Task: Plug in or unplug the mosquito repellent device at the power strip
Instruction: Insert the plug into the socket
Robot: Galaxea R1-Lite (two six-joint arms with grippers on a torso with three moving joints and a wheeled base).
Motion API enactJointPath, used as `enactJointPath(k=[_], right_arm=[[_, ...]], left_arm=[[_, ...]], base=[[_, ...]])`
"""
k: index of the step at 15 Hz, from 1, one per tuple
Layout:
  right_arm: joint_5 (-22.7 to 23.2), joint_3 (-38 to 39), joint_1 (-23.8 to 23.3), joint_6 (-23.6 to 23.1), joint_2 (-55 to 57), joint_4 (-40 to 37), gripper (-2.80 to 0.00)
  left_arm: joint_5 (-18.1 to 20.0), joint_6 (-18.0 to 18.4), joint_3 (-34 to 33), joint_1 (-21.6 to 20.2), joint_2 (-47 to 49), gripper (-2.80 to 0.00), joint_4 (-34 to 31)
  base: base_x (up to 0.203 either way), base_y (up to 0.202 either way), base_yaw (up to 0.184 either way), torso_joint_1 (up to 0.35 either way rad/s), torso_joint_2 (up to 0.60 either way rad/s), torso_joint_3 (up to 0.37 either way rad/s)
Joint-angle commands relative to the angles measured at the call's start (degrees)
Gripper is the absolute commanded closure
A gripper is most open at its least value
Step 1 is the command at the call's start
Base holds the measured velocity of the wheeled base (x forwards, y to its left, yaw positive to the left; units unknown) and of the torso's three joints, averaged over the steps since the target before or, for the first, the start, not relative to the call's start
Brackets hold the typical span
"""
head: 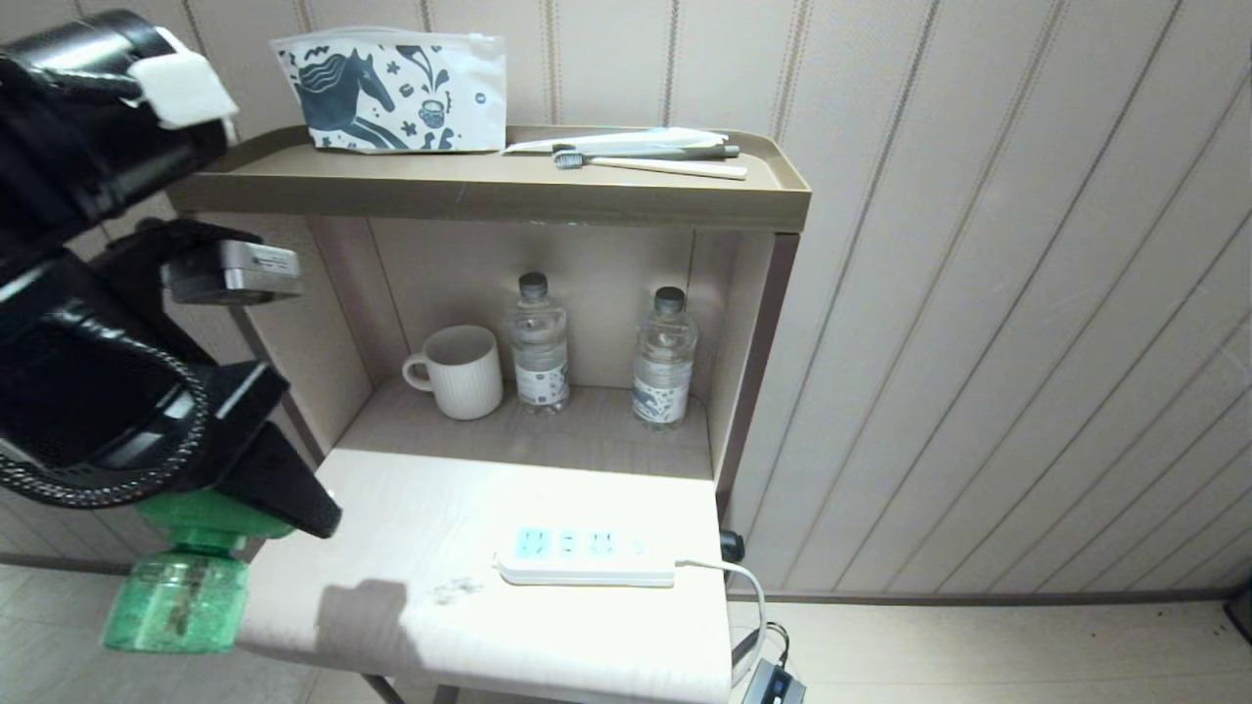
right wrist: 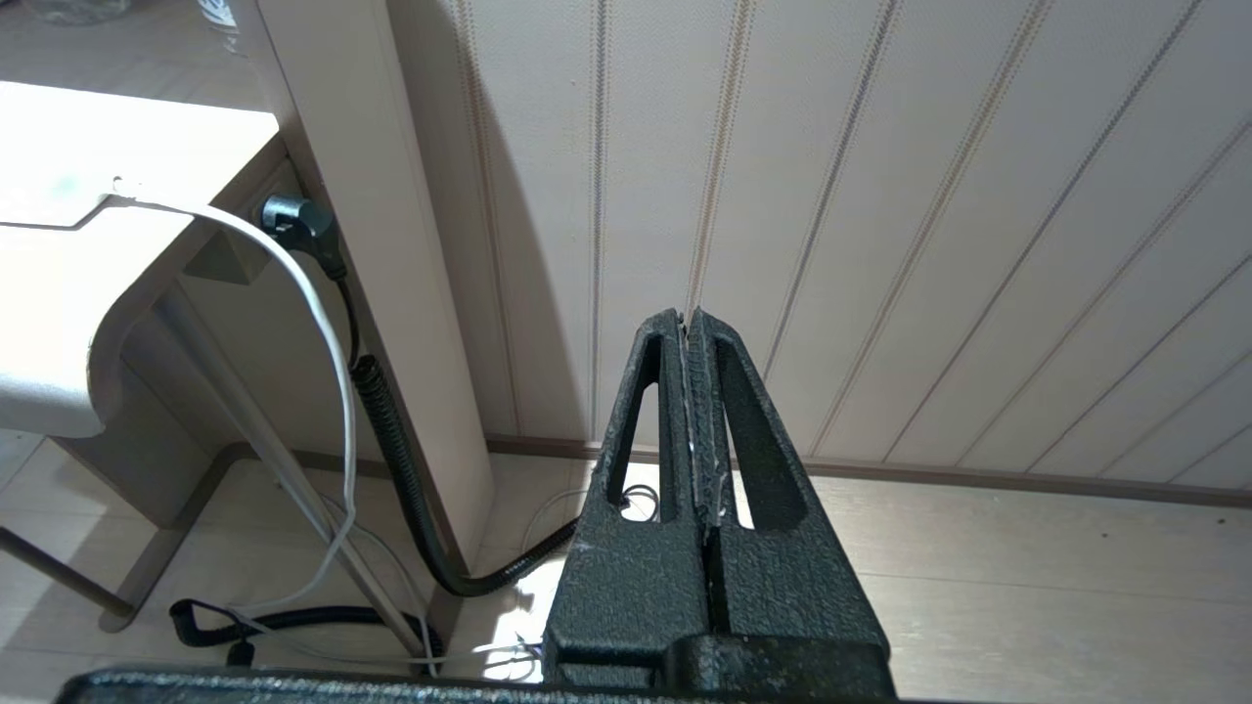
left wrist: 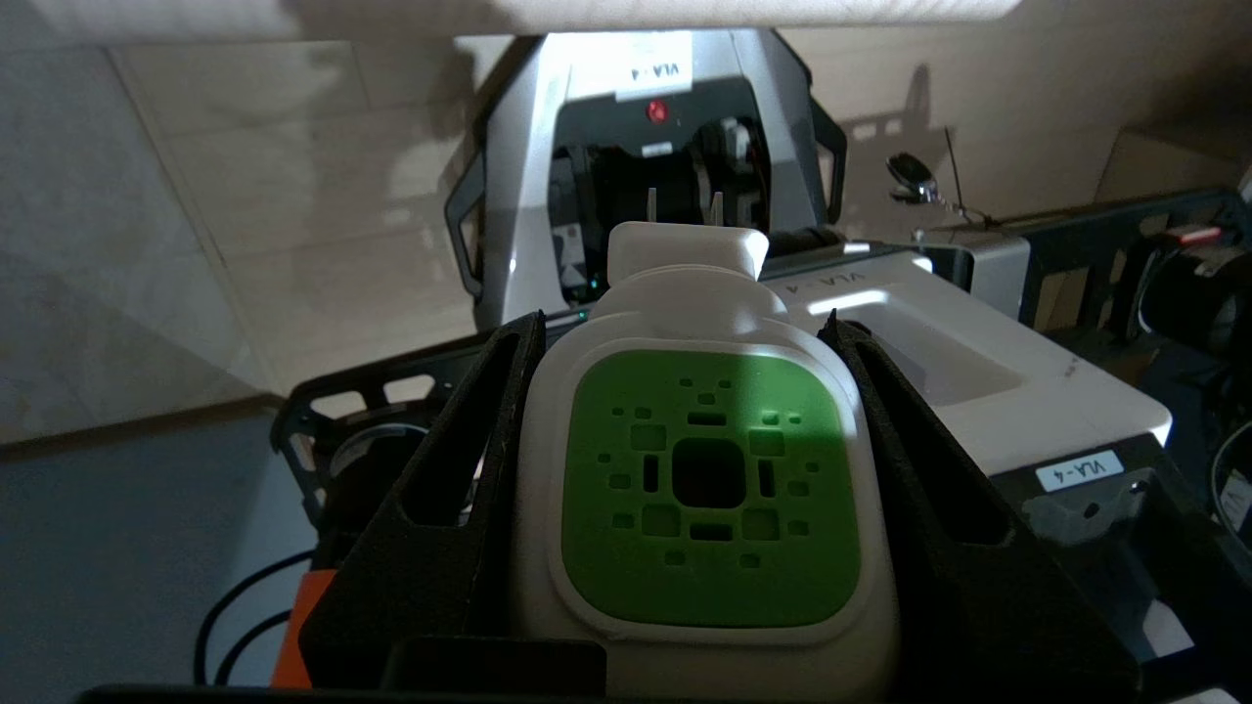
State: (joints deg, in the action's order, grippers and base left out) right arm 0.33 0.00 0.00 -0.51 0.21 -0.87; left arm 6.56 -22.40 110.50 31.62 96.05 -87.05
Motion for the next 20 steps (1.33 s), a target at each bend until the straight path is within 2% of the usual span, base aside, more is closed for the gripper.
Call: enactJointPath(k=[1,3,7,10,13,16,20], right_arm=[[0.0,0.0,0.0,0.0,0.0,0.0,0.0],[0.0,0.0,0.0,0.0,0.0,0.0,0.0],[0.0,0.0,0.0,0.0,0.0,0.0,0.0],[0.0,0.0,0.0,0.0,0.0,0.0,0.0],[0.0,0.0,0.0,0.0,0.0,0.0,0.0],[0.0,0.0,0.0,0.0,0.0,0.1,0.0],[0.0,0.0,0.0,0.0,0.0,0.0,0.0]], left_arm=[[-0.2,-4.2,0.2,5.0,6.3,0.0,-0.5],[-0.6,-9.6,0.1,7.2,10.5,0.0,2.0],[-0.9,-13.1,0.2,7.7,14.9,0.0,8.3],[-1.3,-13.6,0.2,7.8,15.5,0.0,9.9],[-2.5,-14.3,0.2,9.4,19.2,0.0,14.1],[-5.2,-15.9,0.2,10.8,22.3,0.0,15.2],[-5.3,-15.6,0.2,10.8,20.4,0.0,18.1]], base=[[0.0,0.0,0.0,0.0,0.0,0.0],[0.0,0.0,0.0,0.0,0.0,0.0],[0.0,0.0,0.0,0.0,0.0,0.0],[0.0,0.0,0.0,0.0,0.0,0.0],[0.0,0.0,0.0,0.0,0.0,0.0],[0.0,0.0,0.0,0.0,0.0,0.0],[0.0,0.0,0.0,0.0,0.0,0.0]])
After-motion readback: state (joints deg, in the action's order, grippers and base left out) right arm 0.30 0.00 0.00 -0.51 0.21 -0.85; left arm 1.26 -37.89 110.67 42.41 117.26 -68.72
